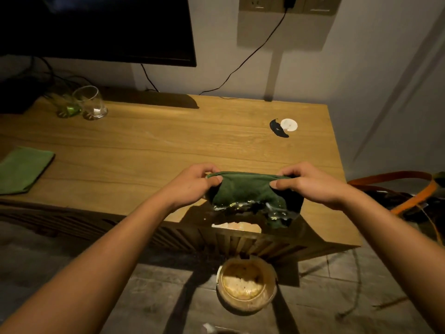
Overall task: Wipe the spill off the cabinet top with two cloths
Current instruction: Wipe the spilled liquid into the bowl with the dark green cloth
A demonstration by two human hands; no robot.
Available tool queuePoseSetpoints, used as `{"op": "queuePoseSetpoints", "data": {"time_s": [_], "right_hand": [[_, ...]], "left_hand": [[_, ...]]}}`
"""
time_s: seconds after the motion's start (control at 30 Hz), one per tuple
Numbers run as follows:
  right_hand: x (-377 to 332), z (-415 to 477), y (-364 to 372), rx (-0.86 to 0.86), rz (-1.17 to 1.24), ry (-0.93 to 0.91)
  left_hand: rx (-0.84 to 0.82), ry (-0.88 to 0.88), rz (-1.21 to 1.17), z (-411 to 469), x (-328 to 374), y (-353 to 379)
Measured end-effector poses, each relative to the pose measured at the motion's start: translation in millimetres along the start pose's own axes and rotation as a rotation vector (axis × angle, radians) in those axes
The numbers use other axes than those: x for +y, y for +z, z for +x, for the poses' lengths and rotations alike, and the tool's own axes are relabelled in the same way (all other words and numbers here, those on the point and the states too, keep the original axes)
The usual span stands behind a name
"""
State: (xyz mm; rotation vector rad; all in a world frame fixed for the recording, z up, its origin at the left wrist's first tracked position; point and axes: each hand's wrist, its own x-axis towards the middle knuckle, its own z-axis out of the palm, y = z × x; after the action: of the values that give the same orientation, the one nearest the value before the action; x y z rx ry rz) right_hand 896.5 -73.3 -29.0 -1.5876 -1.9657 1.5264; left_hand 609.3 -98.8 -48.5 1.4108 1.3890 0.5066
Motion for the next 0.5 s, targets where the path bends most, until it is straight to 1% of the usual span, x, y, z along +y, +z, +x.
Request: {"op": "queuePoseSetpoints", "data": {"time_s": [0.1,0.13,0.2,0.3,0.37,0.43,0.5], "right_hand": [[2.5,23.4,-8.1,-0.035,-0.068,0.045],[5.9,31.1,-7.6,-0.026,-0.102,0.049],[13.8,44.7,-4.9,0.053,-0.217,0.012],[25.2,56.0,4.3,0.253,-0.405,-0.139],[34.3,56.2,11.0,0.330,-0.445,-0.209],[45.9,52.8,18.1,0.290,-0.505,-0.245],[58.4,50.0,24.3,0.188,-0.588,-0.234]], "left_hand": [[-0.012,-0.025,0.064,20.9,-4.8,-3.1],[-0.014,-0.030,0.100,28.4,-7.0,-2.2],[0.022,0.002,0.186,42.9,-10.5,0.0],[0.176,0.196,0.369,58.6,-20.7,1.6],[0.214,0.335,0.482,60.5,-29.8,1.7],[0.164,0.439,0.603,58.2,-42.8,2.2],[0.079,0.468,0.711,54.0,-56.7,3.4]]}}
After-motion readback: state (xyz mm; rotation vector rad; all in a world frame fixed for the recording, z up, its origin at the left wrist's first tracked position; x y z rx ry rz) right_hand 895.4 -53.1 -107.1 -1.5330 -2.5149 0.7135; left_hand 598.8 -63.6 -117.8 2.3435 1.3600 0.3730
